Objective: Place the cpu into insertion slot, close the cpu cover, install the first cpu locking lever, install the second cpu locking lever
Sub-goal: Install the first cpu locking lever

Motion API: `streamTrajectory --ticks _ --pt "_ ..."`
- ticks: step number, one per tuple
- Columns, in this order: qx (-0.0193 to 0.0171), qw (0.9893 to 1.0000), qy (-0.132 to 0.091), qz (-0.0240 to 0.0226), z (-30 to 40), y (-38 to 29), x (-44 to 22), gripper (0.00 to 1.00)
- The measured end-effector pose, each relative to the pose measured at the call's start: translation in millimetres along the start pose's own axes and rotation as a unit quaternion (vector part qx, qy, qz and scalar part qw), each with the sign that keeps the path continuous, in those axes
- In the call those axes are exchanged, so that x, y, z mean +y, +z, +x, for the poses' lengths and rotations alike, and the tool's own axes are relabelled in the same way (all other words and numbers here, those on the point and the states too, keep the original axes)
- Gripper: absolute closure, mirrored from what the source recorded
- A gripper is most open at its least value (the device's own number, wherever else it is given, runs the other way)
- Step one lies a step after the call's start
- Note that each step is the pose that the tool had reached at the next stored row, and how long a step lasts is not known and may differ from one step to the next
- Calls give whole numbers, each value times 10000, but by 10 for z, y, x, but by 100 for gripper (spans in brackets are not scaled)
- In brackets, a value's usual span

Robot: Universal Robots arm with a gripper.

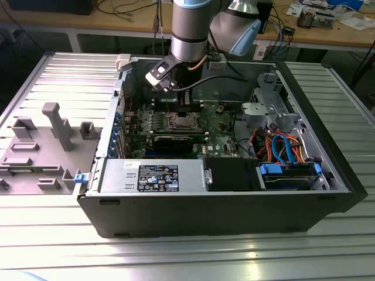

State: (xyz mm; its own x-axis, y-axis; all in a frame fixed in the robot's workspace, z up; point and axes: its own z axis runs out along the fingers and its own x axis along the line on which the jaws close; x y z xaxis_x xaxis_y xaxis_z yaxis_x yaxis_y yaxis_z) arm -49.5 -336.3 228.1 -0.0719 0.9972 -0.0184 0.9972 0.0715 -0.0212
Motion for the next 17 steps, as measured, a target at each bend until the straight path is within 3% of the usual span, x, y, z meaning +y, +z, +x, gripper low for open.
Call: streamTrajectory --ticks 3,6,14,15,17 --pt "-2 10000 -22 0 0 -1 0 89" --pt "-18 9997 -237 -3 0 -2 0 89" --pt "-60 9996 -275 0 -1 -59 -2 89" --pt "-69 9993 -367 -1 -2 -60 -2 89" --pt "-93 9976 -687 -7 -2 -60 -1 89"
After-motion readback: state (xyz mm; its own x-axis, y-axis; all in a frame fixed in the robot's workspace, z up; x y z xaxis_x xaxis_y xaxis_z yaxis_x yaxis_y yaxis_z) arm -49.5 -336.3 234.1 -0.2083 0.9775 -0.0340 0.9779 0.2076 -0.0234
